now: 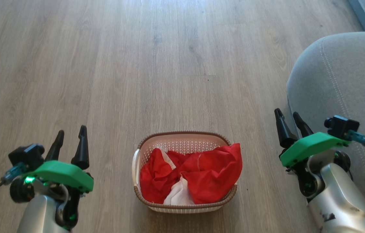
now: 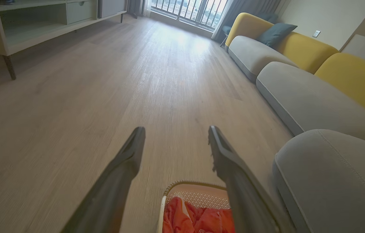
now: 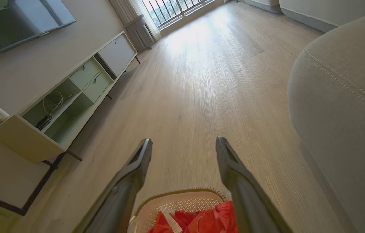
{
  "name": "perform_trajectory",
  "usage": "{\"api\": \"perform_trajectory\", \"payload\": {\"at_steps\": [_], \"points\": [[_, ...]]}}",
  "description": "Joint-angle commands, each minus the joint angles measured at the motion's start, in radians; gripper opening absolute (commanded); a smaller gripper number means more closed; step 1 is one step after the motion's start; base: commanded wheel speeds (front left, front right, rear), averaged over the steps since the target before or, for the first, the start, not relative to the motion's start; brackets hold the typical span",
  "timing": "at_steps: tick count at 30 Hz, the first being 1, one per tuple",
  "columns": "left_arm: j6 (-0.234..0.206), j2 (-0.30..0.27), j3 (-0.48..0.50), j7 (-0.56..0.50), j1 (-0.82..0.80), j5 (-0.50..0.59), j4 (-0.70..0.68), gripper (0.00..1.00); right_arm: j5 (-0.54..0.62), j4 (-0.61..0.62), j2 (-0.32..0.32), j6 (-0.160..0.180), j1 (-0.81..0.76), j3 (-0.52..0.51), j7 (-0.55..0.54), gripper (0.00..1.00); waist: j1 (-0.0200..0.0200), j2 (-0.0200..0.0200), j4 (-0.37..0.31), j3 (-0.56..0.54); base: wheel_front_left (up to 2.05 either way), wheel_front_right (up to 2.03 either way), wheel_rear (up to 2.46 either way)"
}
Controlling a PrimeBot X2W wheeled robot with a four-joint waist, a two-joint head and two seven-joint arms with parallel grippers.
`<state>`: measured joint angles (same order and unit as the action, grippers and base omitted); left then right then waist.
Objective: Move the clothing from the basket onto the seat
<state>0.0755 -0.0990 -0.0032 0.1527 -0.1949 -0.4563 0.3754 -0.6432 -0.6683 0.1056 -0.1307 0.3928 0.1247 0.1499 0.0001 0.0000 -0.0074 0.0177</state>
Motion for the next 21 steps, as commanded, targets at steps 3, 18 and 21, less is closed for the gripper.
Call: {"api": "perform_trajectory", "payload": {"at_steps": [3, 18, 21], "points": [[-0.007, -0.029, 0.018, 0.021, -0.067, 0.057, -0.03, 1.0, 0.051, 0.015, 0.015, 0.0, 0.078, 0.025, 0.023, 1.0, -0.0001, 0.0, -0.001, 0.001, 0.0, 0.0, 0.0], [-0.014, -0.036, 0.025, 0.065, -0.096, 0.238, -0.023, 1.0, 0.227, -0.033, 0.022, 0.0, 0.137, 0.034, 0.067, 1.0, -0.0001, 0.0, -0.008, 0.008, 0.0, 0.0, 0.0], [-0.015, -0.036, 0.029, 0.074, -0.103, 0.274, -0.021, 1.0, 0.262, -0.044, 0.023, 0.0, 0.149, 0.035, 0.076, 1.0, -0.0001, 0.0, -0.009, 0.01, 0.0, 0.0, 0.0]]}}
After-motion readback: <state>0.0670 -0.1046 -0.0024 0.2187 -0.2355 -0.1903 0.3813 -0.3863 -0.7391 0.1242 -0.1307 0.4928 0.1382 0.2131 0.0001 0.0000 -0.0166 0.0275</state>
